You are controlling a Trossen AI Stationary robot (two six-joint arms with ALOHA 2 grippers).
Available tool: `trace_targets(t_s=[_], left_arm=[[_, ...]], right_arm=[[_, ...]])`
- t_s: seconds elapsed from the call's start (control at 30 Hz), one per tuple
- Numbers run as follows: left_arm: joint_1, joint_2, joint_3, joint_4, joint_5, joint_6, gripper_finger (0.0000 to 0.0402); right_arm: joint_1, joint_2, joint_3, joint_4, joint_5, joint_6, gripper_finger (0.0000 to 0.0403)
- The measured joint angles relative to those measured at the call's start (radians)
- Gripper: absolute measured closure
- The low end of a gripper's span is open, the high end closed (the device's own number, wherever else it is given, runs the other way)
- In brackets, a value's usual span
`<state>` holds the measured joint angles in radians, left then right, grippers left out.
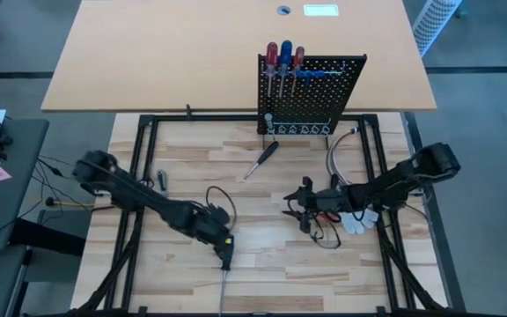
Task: Hang tools onto peg board
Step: Hang the blue screwdriver on the pegboard
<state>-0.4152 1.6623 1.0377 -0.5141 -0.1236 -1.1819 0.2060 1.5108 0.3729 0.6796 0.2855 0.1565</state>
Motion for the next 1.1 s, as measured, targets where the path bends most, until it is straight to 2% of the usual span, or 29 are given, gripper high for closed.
trace_targets(t_s=[0.2, 0.37, 0.47, 0.57, 0.63, 0.77, 0.87, 1.0, 1.1], left_arm=[[0.003, 0.178, 0.16, -0.055, 0.01, 0.002, 0.0166], [0.036, 0.246, 0.186, -0.059, 0.051, 0.076, 0.017], [0.053, 0.25, 0.187, -0.067, 0.063, 0.138, 0.0197], [0.069, 0.251, 0.186, -0.079, 0.07, 0.211, 0.0245], [0.079, 0.25, 0.186, -0.092, 0.063, 0.268, 0.0256], [0.11, 0.232, 0.182, -0.106, -0.059, 0.38, 0.0256], [0.138, 0.183, 0.176, -0.082, -0.229, 0.509, 0.0256], [0.167, 0.086, 0.179, 0.153, -0.508, 0.742, 0.0256], [0.177, 0.02, 0.13, 0.437, -0.527, 0.954, 0.0256]], right_arm=[[0.03, 0.0, 0.0, -0.001, -0.001, -0.008, 0.0173], [0.043, 0.0, 0.0, 0.002, -0.002, -0.023, 0.0173], [0.043, 0.0, 0.0, 0.003, -0.002, -0.034, 0.0173], [0.04, 0.0, 0.0, 0.004, -0.001, -0.034, 0.0173], [0.04, 0.0, 0.0, 0.005, -0.001, -0.035, 0.0173], [0.04, 0.0, 0.0, 0.013, -0.001, -0.034, 0.0173], [0.04, 0.0, 0.0, 0.017, 0.001, -0.033, 0.0173], [0.04, 0.0, 0.0, 0.051, 0.002, -0.033, 0.0173], [0.04, -0.001, 0.0, 0.061, 0.002, -0.033, 0.0173]])
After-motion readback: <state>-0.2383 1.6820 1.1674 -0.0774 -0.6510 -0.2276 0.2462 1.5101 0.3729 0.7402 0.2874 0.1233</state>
